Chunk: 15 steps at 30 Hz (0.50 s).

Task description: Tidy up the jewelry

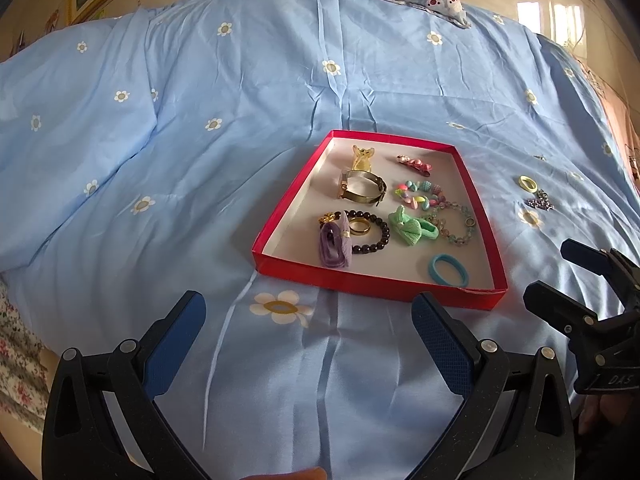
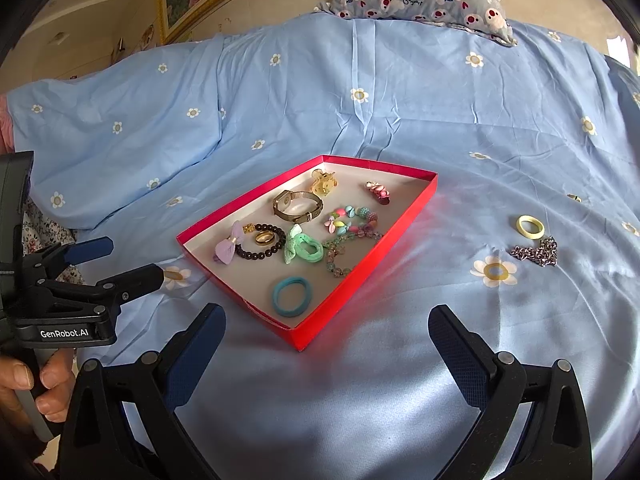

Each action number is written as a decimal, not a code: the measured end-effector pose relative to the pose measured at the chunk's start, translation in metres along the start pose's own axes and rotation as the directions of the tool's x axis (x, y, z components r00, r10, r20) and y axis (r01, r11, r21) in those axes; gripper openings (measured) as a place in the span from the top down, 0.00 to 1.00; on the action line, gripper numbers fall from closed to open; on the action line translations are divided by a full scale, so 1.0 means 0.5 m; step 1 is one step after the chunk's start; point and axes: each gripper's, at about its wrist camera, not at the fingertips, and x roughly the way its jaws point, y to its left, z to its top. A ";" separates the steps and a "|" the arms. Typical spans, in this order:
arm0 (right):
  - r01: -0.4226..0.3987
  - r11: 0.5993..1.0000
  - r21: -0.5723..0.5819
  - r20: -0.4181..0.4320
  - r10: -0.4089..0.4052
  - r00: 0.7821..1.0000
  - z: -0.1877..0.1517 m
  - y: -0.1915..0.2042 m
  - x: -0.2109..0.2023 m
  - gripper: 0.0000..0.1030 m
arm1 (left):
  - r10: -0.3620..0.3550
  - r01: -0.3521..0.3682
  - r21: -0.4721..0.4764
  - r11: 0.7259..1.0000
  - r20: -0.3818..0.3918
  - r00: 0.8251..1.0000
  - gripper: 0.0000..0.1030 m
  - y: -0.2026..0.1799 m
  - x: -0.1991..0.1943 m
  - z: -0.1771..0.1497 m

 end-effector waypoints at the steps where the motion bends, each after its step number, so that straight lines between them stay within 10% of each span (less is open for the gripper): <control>1: 0.000 1.000 0.000 0.001 0.000 1.000 0.000 -0.001 0.000 0.01 | 0.001 -0.001 0.000 1.000 0.000 1.000 0.00 0.000 0.000 0.000; 15: 0.000 1.000 -0.001 0.005 0.000 1.000 0.001 0.002 -0.002 0.01 | -0.002 0.002 0.003 1.000 0.000 1.000 0.00 -0.001 -0.001 -0.001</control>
